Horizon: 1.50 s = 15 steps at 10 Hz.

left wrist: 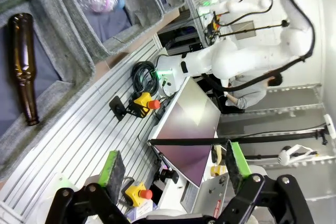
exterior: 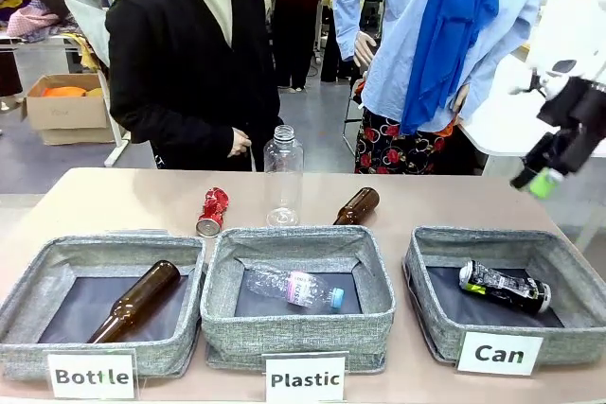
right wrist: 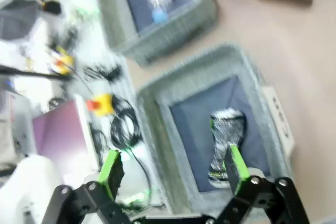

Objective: Sort the can waste into the basket.
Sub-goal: Pick up the can waste from the table and place it in the right Fabric basket.

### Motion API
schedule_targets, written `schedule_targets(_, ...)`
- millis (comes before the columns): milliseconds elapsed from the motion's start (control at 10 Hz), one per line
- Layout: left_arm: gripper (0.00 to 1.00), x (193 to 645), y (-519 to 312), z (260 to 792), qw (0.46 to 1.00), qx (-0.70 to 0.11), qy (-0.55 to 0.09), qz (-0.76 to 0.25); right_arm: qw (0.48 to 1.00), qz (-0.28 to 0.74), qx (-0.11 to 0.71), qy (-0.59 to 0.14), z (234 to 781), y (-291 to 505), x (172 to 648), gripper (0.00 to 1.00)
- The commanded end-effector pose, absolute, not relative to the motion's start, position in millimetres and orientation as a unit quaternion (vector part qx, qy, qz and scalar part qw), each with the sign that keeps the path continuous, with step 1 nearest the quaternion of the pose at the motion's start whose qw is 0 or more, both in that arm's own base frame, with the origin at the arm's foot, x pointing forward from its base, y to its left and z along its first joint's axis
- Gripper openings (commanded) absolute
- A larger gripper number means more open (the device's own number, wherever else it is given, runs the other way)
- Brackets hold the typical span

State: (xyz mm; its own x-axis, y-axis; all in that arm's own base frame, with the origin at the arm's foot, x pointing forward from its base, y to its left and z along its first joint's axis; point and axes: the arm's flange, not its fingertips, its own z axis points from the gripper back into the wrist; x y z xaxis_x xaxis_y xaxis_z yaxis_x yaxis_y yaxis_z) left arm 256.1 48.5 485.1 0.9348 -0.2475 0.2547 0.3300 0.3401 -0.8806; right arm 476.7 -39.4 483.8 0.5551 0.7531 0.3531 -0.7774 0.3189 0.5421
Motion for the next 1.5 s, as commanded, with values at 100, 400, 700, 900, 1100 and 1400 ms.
schedule_targets(100, 1.0, 252.4, 49.9, 485.8, 0.817, -0.548, -0.033, -0.176, 0.729, 0.133, 0.654, -0.156, 470.5, -83.3, 544.7, 1.0)
schedule_targets(400, 1.0, 252.4, 49.9, 485.8, 0.817, -0.548, -0.033, -0.176, 0.669, -0.061, 0.708, -0.218, 433.0, -117.5, 564.6, 1.0)
schedule_targets(700, 1.0, 252.4, 49.9, 485.8, 0.817, -0.548, -0.033, -0.176, 0.749, 0.107, 0.647, -0.096, 415.0, -135.8, 564.1, 1.0)
schedule_targets(900, 1.0, 252.4, 49.9, 485.8, 0.817, -0.548, -0.033, -0.176, 0.749, 0.107, 0.647, -0.096, 415.0, -135.8, 564.1, 1.0)
schedule_targets(1100, 1.0, 252.4, 49.9, 485.8, 0.817, -0.548, -0.033, -0.176, 0.749, 0.107, 0.647, -0.096, 415.0, -135.8, 564.1, 1.0)
schedule_targets(1400, 1.0, 252.4, 49.9, 485.8, 0.817, -0.548, -0.033, -0.176, 0.749, 0.107, 0.647, -0.096, 415.0, -135.8, 564.1, 1.0)
